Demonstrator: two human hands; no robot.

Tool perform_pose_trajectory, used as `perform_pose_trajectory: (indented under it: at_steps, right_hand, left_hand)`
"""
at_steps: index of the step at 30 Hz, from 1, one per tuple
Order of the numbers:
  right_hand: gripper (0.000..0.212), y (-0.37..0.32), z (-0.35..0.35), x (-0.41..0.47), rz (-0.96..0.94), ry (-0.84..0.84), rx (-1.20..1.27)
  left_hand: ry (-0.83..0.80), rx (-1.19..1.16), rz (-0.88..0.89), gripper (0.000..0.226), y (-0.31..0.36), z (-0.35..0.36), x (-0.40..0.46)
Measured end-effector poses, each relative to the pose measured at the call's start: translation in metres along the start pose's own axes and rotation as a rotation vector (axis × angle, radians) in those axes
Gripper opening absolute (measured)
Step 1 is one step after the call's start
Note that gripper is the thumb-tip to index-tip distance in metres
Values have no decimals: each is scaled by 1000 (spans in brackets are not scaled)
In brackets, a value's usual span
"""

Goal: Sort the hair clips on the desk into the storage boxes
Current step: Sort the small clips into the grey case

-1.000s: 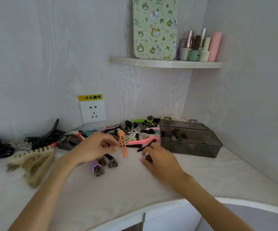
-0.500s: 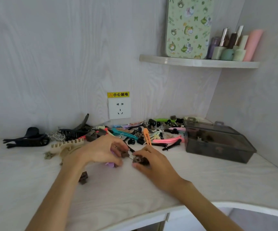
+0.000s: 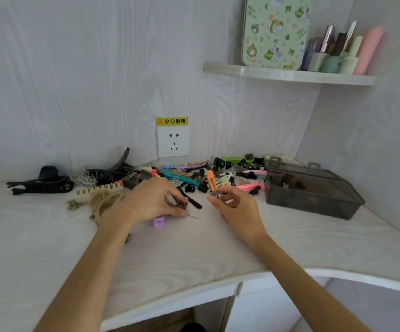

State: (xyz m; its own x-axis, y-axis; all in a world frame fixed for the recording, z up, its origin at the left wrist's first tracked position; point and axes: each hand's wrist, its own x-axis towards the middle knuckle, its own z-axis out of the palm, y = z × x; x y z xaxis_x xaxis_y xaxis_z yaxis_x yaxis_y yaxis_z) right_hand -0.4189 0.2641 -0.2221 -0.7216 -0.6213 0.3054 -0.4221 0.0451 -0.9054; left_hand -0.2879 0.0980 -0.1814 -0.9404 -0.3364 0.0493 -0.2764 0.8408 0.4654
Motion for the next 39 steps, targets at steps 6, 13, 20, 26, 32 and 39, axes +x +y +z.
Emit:
perform_pose_trajectory:
  at_steps: [6, 13, 20, 26, 32, 39]
  right_hand:
    - [26, -7, -18, -6, -218, 117, -106]
    - [30, 2, -149, 22, -247, 411, -568]
    - [33, 22, -177, 37, -161, 205, -690]
    - [30, 14, -176, 32, -116, 356, -598]
    - [28, -21, -95, 30, -324, 150, -514]
    - [55, -7, 22, 49, -336, -303, -981]
  left_hand:
    - [309, -260, 72, 42, 0, 7, 6]
    - [505, -666, 240, 27, 81, 45, 55]
    - [360, -484, 289, 32, 171, 90, 123]
    - [461, -340, 317, 30, 149, 87, 99]
    - [582, 3, -42, 24, 50, 51, 54]
    - [468, 187, -189, 21, -5, 33, 34]
